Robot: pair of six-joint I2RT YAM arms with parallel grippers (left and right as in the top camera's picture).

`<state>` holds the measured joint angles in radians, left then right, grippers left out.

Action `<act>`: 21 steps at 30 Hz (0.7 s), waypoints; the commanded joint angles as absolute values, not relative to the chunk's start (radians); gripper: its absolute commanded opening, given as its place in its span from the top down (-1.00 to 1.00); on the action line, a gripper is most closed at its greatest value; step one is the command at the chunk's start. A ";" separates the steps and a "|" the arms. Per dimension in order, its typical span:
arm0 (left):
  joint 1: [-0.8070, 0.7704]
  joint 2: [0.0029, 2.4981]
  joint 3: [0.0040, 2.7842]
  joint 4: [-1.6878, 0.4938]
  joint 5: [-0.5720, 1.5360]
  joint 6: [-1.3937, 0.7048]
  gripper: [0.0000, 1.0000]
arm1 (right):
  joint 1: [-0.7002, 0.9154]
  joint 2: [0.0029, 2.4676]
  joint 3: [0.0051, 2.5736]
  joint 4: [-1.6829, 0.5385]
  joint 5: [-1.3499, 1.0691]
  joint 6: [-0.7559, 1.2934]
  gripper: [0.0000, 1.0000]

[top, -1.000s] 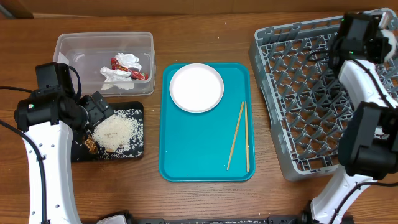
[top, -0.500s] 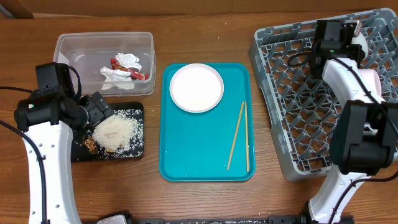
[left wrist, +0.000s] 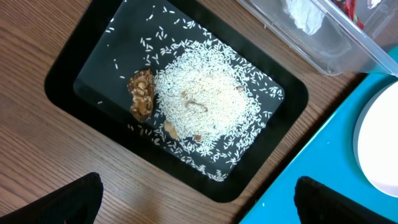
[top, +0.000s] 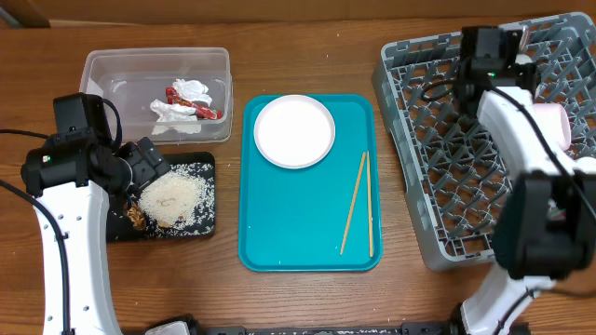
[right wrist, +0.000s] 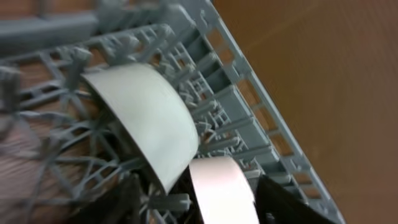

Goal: Sort waste into correct bins and load items into the dishwasher
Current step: 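Carry the white bowl to the dish rack and release it, then pinch one wooden chopstick on the teal tray with the right gripper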

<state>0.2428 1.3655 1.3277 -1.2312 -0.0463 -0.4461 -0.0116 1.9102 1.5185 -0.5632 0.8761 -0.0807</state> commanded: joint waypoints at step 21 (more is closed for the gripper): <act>0.247 1.354 1.337 -1.230 -0.055 -0.450 -0.99 | 0.200 1.617 1.411 -1.234 -0.282 0.157 -0.30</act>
